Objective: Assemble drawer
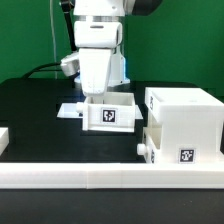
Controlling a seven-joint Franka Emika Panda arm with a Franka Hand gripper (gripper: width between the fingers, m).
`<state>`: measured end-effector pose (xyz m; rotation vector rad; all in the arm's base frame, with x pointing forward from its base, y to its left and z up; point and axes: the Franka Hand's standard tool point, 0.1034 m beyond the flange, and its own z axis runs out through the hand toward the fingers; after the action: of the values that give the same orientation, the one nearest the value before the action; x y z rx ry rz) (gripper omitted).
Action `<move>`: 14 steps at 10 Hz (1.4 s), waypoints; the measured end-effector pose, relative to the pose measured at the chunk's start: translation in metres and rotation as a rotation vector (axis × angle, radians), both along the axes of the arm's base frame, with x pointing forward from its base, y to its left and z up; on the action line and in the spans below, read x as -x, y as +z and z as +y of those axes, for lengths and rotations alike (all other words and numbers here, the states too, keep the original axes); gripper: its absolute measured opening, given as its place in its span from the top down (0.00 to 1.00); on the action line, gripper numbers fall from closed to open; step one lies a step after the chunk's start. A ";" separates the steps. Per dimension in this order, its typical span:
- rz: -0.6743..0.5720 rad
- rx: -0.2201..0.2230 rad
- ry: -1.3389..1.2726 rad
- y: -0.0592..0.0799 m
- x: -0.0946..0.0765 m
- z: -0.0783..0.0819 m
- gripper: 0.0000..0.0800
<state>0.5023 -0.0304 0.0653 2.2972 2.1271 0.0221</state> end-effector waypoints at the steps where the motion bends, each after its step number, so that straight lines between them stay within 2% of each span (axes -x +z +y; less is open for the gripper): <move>1: 0.004 0.002 0.006 0.001 -0.007 0.001 0.95; 3: 0.011 0.003 0.007 0.002 -0.013 0.001 0.95; 7: 0.015 0.002 0.006 0.001 -0.011 0.001 0.95; 10: 0.018 -0.003 0.014 -0.001 -0.030 0.006 0.95; 14: -0.005 -0.007 0.018 -0.007 -0.035 0.008 0.95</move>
Offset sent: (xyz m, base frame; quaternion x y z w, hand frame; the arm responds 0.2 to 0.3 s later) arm 0.0000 0.0000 0.0000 0.0000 0.0000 0.0000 1.0000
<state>0.5377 -0.0220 0.0586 2.2799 2.1487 0.0353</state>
